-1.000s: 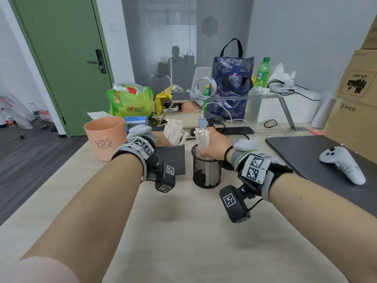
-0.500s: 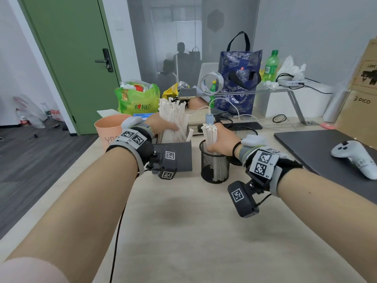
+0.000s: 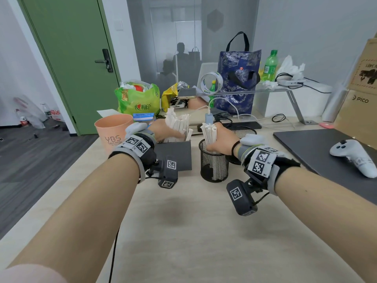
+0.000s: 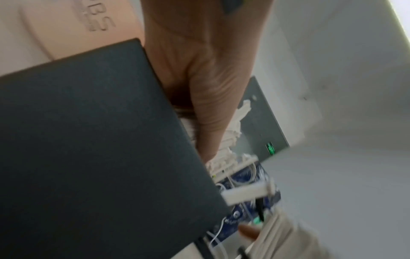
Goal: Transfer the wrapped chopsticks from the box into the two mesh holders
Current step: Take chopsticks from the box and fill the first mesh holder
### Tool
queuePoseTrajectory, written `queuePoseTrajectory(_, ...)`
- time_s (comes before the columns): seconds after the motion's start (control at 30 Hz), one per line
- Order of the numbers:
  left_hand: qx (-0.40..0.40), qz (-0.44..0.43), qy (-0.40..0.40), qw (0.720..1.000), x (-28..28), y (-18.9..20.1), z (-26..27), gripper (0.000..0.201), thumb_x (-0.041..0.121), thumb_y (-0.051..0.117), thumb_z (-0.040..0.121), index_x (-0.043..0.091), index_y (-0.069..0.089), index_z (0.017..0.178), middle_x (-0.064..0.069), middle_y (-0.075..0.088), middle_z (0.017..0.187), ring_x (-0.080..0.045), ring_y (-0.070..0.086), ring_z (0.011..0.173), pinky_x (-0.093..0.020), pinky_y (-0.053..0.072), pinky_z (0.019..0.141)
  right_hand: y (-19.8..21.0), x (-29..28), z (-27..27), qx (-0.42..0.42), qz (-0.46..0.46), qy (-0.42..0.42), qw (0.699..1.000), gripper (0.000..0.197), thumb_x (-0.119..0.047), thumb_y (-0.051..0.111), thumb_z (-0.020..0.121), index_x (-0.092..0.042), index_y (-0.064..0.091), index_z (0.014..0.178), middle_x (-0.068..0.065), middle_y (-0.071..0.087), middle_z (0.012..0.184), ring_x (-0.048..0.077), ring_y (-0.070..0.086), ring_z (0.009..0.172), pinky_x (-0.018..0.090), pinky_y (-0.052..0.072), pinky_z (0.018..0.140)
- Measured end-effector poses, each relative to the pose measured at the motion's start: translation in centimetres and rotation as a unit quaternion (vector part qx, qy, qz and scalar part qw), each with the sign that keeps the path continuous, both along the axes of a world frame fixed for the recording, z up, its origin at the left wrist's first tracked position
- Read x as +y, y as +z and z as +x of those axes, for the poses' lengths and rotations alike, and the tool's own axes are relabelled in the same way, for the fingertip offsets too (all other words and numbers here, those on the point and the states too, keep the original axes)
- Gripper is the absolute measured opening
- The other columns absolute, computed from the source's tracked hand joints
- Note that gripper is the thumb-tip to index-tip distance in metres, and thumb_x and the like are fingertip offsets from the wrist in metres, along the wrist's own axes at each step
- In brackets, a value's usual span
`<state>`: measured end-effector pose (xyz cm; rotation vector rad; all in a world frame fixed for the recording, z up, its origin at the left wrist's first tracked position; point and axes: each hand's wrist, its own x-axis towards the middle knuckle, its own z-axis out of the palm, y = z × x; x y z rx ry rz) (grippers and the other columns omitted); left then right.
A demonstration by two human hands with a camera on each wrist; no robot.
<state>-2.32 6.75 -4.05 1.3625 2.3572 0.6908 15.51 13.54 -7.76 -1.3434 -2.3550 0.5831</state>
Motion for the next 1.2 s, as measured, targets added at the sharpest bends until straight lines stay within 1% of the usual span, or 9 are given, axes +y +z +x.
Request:
queuePoseTrajectory(0.1, 0.040, -0.038, -0.022, 0.998, 0.1, 0.6, 0.4, 0.020, 0.024, 0.067, 0.077, 0.007, 0.058, 0.084, -0.007, 0.055, 0.087, -0.022, 0.051, 0.078, -0.027, 0.040, 0.061, 0.0, -0.1, 0.1, -0.001, 0.000, -0.002, 1.000, 0.067, -0.023, 0.072, 0.072, -0.008, 0.037, 0.127, 0.016, 0.060, 0.119, 0.034, 0.058, 0.108, 0.036, 0.047, 0.085)
queuePoseTrajectory(0.23, -0.014, 0.054, 0.011, 0.998, 0.3, 1.5, -0.1, 0.026, 0.028, 0.067, 0.084, 0.011, 0.049, 0.075, -0.003, 0.050, 0.079, -0.022, 0.046, 0.087, -0.026, 0.038, 0.061, 0.1, -0.2, 0.1, -0.003, 0.000, -0.001, 1.000, 0.068, -0.025, 0.072, 0.072, -0.009, 0.036, 0.129, 0.015, 0.060, 0.118, 0.034, 0.059, 0.107, 0.038, 0.049, 0.087)
queuePoseTrajectory(0.37, 0.052, 0.015, 0.006, 0.999, 0.0, 0.9, -0.1, 0.041, 0.044, 0.067, 0.081, 0.006, 0.055, 0.084, -0.007, 0.052, 0.087, -0.021, 0.047, 0.089, -0.027, 0.036, 0.066, 0.1, -0.1, 0.1, -0.001, 0.002, -0.001, 1.000, 0.068, -0.024, 0.071, 0.072, -0.009, 0.036, 0.129, 0.015, 0.061, 0.117, 0.033, 0.059, 0.107, 0.037, 0.049, 0.086)
queuePoseTrajectory(0.5, -0.002, 0.054, -0.017, 0.998, 0.1, 1.5, 0.1, 0.031, 0.024, 0.067, 0.084, 0.003, 0.060, 0.105, -0.007, 0.052, 0.094, -0.025, 0.050, 0.095, -0.028, 0.037, 0.073, 0.0, -0.1, 0.2, 0.001, -0.002, 0.001, 1.000, 0.068, -0.024, 0.071, 0.072, -0.009, 0.036, 0.129, 0.015, 0.060, 0.117, 0.034, 0.059, 0.107, 0.036, 0.048, 0.085)
queuePoseTrajectory(0.67, -0.004, 0.029, 0.006, 1.000, -0.2, 1.7, 0.0, 0.013, 0.014, 0.061, 0.085, 0.004, 0.055, 0.081, -0.008, 0.048, 0.082, -0.024, 0.047, 0.079, -0.025, 0.036, 0.058, 0.0, -0.1, 0.1, 0.000, 0.002, 0.002, 1.000, 0.067, -0.023, 0.071, 0.072, -0.008, 0.036, 0.128, 0.017, 0.061, 0.116, 0.035, 0.059, 0.106, 0.037, 0.049, 0.085)
queuePoseTrajectory(0.77, 0.030, 0.017, -0.013, 0.999, -0.2, 1.1, 0.1, 0.032, 0.020, 0.068, 0.084, -0.003, 0.062, 0.105, -0.008, 0.050, 0.090, -0.026, 0.050, 0.089, -0.028, 0.037, 0.069, 0.0, -0.1, 0.2, 0.001, -0.002, 0.003, 1.000, 0.067, -0.023, 0.071, 0.073, -0.008, 0.036, 0.128, 0.016, 0.061, 0.116, 0.034, 0.059, 0.106, 0.037, 0.049, 0.085)
queuePoseTrajectory(0.93, 0.013, 0.047, 0.049, 0.998, 0.3, 0.6, -1.1, 0.042, 0.031, 0.076, 0.075, 0.014, 0.041, 0.059, -0.006, 0.049, 0.072, -0.020, 0.047, 0.065, -0.028, 0.033, 0.053, 0.0, -0.1, 0.2, 0.000, -0.001, 0.004, 1.000, 0.071, -0.023, 0.071, 0.073, -0.009, 0.034, 0.132, 0.016, 0.060, 0.117, 0.034, 0.059, 0.107, 0.036, 0.049, 0.085)
queuePoseTrajectory(1.07, -0.017, 0.145, 0.094, 0.985, 0.2, 1.5, -1.1, 0.041, 0.024, 0.066, 0.080, 0.014, 0.034, 0.057, -0.002, 0.036, 0.060, -0.016, 0.035, 0.055, -0.024, 0.024, 0.046, 0.0, -0.1, 0.3, -0.001, -0.002, 0.007, 1.000, 0.069, -0.023, 0.071, 0.073, -0.008, 0.035, 0.130, 0.016, 0.060, 0.118, 0.034, 0.059, 0.108, 0.037, 0.049, 0.086)
queuePoseTrajectory(1.2, -0.029, 0.088, 0.065, 0.994, -0.3, 2.0, -1.3, 0.036, 0.022, 0.068, 0.077, 0.012, 0.037, 0.061, -0.002, 0.035, 0.058, -0.015, 0.033, 0.050, -0.022, 0.028, 0.044, 0.3, 0.0, 0.3, 0.000, -0.011, 0.025, 1.000, 0.070, -0.024, 0.072, 0.074, -0.008, 0.035, 0.131, 0.015, 0.059, 0.122, 0.032, 0.057, 0.111, 0.035, 0.047, 0.088)
